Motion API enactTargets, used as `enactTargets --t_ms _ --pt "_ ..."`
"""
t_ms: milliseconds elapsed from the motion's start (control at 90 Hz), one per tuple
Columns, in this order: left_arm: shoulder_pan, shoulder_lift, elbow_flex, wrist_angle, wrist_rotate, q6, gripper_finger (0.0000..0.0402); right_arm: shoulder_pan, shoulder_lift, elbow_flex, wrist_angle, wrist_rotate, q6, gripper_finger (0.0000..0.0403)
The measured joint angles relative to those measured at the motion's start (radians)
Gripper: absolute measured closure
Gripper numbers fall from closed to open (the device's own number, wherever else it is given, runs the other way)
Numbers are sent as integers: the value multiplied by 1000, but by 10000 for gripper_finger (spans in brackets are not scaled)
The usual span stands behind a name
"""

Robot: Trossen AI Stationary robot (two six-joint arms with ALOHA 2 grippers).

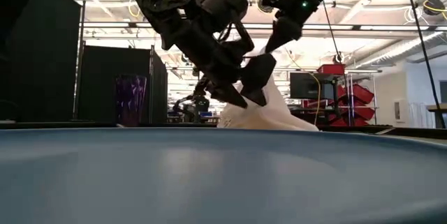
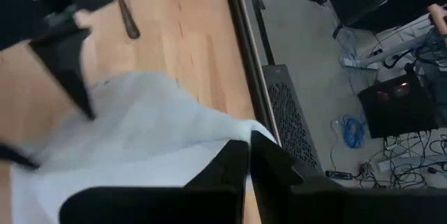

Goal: Set table place
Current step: Fold the white napkin

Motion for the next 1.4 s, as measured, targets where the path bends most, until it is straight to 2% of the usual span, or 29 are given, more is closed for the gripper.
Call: enactTargets --t_ms 211,711,1000,1244,1400 --pt "-11 0 0 5 30 0 171 -24 0 0 -9 1 18 403" --pt "-8 0 0 22 28 -22 171 -27 0 0 -19 -2 144 403" --pt "-14 0 0 193 20 -80 171 -28 0 0 -28 -4 153 403" --pt "-14 0 0 181 -145 -102 171 -28 0 0 -30 -7 166 403" --pt "-11 0 0 211 -156 -96 171 -28 0 0 -26 -8 171 403"
